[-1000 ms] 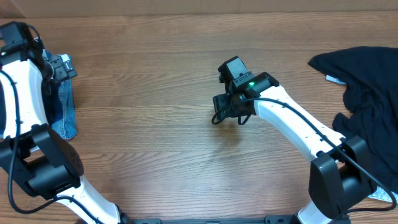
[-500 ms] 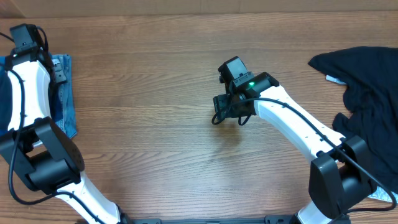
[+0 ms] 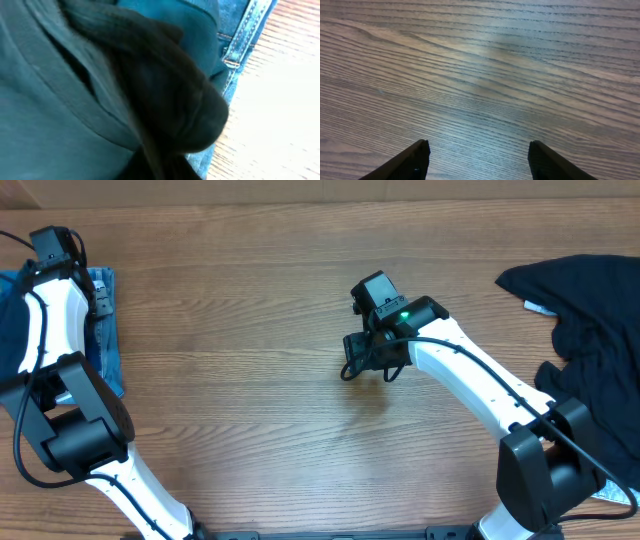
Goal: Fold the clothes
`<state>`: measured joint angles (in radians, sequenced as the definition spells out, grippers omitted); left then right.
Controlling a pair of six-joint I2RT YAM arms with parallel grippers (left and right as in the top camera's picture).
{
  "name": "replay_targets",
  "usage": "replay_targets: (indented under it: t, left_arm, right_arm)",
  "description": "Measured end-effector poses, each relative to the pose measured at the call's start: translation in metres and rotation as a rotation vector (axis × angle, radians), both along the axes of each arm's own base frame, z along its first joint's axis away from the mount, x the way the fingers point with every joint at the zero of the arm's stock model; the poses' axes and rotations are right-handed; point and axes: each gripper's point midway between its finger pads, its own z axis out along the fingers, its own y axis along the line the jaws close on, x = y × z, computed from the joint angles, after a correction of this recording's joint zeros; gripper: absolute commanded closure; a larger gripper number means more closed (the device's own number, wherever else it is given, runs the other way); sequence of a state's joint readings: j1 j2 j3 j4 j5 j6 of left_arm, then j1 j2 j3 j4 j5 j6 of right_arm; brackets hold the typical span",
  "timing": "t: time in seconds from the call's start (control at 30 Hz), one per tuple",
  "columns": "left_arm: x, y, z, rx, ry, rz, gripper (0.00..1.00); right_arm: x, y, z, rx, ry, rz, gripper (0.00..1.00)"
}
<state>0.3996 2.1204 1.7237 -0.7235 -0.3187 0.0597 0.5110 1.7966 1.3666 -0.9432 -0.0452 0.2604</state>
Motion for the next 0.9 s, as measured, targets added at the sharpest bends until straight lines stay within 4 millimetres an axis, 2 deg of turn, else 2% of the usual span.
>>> replay_targets:
  t: [0.2, 0.3, 0.37, 0.77, 0.83, 0.87, 0.9]
  left_arm:
    - [0.012, -0.004, 0.002, -0.028, -0.055, -0.019, 0.87]
    - [0.018, -0.002, 0.007, -0.020, -0.085, -0.022, 0.86]
    - [0.026, 0.002, 0.017, 0.001, -0.126, -0.022, 0.86]
    - [0.039, 0.017, 0.036, 0.063, -0.217, 0.013, 0.81]
    - [0.039, 0.024, 0.039, 0.071, -0.238, 0.032, 0.76]
    - [0.038, 0.028, 0.040, 0.075, -0.246, 0.041, 0.68]
    - [0.037, 0.031, 0.041, 0.077, -0.250, 0.048, 0.56]
  right_arm:
    - [0.000, 0.000, 0.000, 0.000, 0.000, 0.000, 0.33]
    - [0.000, 0.000, 0.000, 0.000, 0.000, 0.000, 0.33]
    - [0.000, 0.000, 0.000, 0.000, 0.000, -0.001, 0.33]
    - [0.000, 0.000, 0.000, 0.001, 0.000, 0.000, 0.33]
    - [0.000, 0.000, 0.000, 0.000, 0.000, 0.000, 0.33]
    - [0.000, 0.000, 0.000, 0.000, 0.000, 0.000, 0.33]
    - [0.000, 0.000, 0.000, 0.001, -0.001, -0.001, 0.33]
